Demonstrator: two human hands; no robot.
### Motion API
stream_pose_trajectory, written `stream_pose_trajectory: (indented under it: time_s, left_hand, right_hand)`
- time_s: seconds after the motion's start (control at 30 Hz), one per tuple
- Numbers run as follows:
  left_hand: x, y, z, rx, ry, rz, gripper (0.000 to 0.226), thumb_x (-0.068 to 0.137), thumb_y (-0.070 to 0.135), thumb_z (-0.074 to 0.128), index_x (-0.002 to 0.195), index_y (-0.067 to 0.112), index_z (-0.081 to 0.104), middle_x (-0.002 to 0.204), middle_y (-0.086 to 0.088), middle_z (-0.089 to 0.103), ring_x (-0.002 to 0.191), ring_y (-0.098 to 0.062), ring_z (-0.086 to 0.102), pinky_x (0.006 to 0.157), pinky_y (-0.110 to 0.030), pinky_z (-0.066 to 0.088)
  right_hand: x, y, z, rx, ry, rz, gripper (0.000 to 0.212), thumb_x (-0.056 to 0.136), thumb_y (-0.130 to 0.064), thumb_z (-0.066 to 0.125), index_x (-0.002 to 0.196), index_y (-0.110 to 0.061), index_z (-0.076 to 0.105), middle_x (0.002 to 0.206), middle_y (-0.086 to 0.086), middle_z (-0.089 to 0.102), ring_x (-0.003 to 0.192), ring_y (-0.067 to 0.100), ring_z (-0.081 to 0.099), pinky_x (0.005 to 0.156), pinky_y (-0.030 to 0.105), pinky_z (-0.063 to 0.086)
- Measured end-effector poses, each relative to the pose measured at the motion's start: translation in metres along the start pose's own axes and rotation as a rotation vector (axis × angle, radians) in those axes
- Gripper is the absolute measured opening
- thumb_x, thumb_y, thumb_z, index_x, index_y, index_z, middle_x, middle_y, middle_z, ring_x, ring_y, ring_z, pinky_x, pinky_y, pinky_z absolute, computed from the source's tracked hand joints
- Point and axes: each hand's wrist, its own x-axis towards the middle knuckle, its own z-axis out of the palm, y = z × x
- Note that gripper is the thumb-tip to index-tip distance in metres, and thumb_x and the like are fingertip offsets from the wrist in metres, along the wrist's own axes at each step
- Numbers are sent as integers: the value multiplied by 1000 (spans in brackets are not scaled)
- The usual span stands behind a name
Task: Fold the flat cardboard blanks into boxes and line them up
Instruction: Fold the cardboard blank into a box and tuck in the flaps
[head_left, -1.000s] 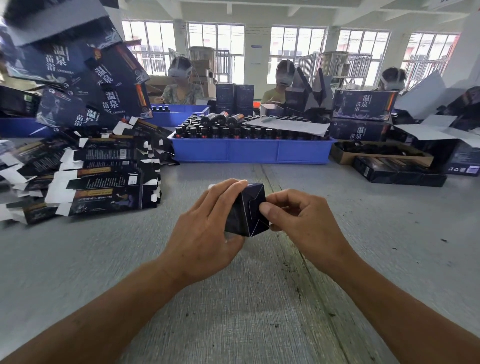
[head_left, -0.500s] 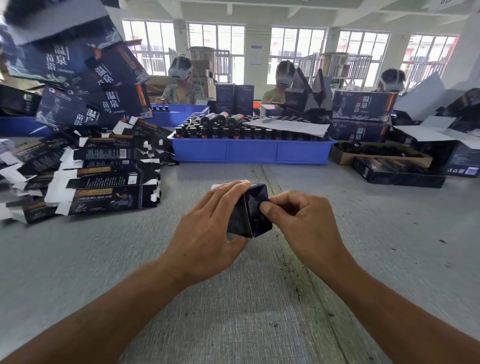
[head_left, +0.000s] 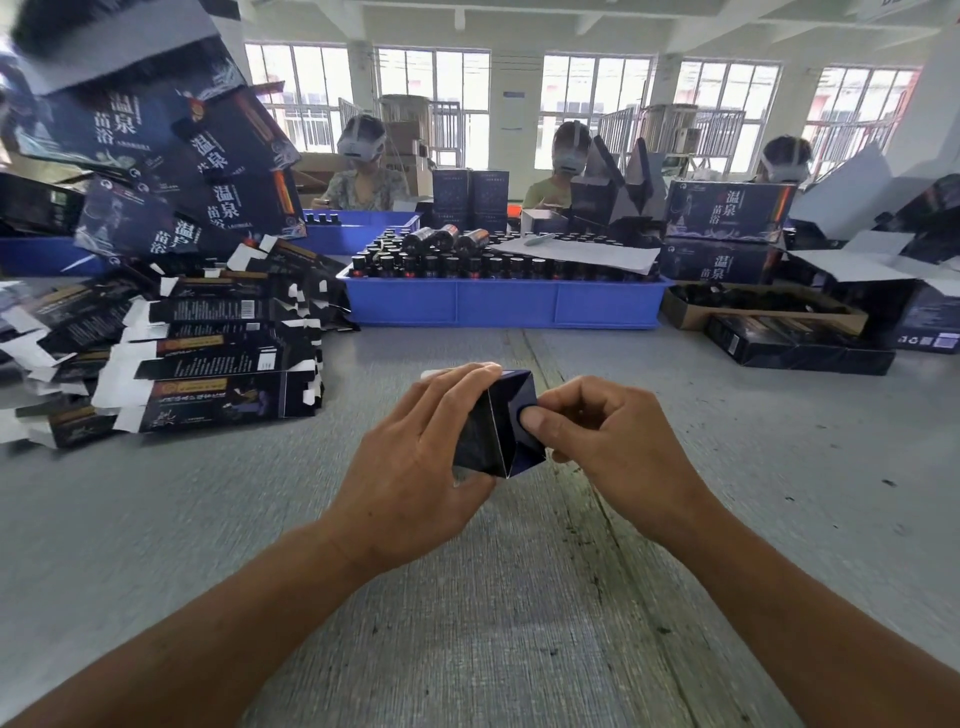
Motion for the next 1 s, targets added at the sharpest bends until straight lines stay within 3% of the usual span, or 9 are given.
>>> stream_pose_trajectory:
  time_s: [0.13,0.3,0.37,0.47,0.6,0.77,0.87,0.93,1.0]
  left_hand:
    - [0,-1,0,2,7,7,81,78,38,68,148,12,35,144,0,46,131,-17,45,104,-20,32]
    - [0,-2,0,-2,25,25,77,82,41,61,148,13,34,144,-2,47,132,-20,45,104,-28,40]
    - [0,-3,2,8,18,49,78,81,33,69,149,14,35,147,-2,47,137,-21,43,107,-37,45]
    - [0,-2,5,65,-40,167,81,78,17,72,150,16,36,154,-3,44,147,-24,33,114,-50,39]
    - [1,0,7,111,-54,262,78,78,11,56,153,17,35,161,-9,33,153,-28,22,122,-49,26]
    - [2,-5,2,-19,213,-153,61,92,20,59,149,11,41,156,-12,37,144,-25,35,113,-41,35]
    - [8,-6,-5,-521,186,-553,68,94,52,56,153,25,34,144,5,51,129,-2,50,106,-31,44]
    - [11,-8,-7,-831,156,-680,71,92,43,63,154,28,32,126,7,68,114,-1,64,94,-28,56]
    - [12,-10,-7,-878,168,-676,68,94,27,67,154,27,35,112,8,74,104,-6,70,79,-22,59]
  right_hand:
    - [1,0,-2,44,-28,22,5,89,-22,74,92,-18,73,83,-3,75,72,9,69,65,20,55]
    - [0,0,0,-6,-28,12,9,88,-25,75,94,-20,71,84,-7,74,74,5,69,65,18,54]
    - [-2,0,1,-12,-36,11,27,85,-33,77,108,-23,68,92,-7,73,79,4,70,68,19,55]
    - [-6,0,7,-71,-110,12,71,75,-53,79,136,-39,46,114,-14,64,95,4,70,78,21,59]
    - [-5,2,17,-19,-64,40,72,77,-43,78,139,-39,42,112,-8,65,92,5,70,77,25,61]
    - [5,11,8,165,-30,239,66,55,-31,75,119,-26,57,101,0,72,88,14,72,70,24,57]
    - [5,15,6,172,-120,290,65,52,-26,80,114,-22,61,103,-1,74,93,14,73,76,27,57]
    - [3,16,7,95,-197,271,59,57,-31,85,111,-26,62,100,-9,76,92,5,72,80,26,56]
    - [1,17,9,44,-234,240,50,68,-40,86,111,-30,64,100,-20,74,92,-3,70,78,19,53]
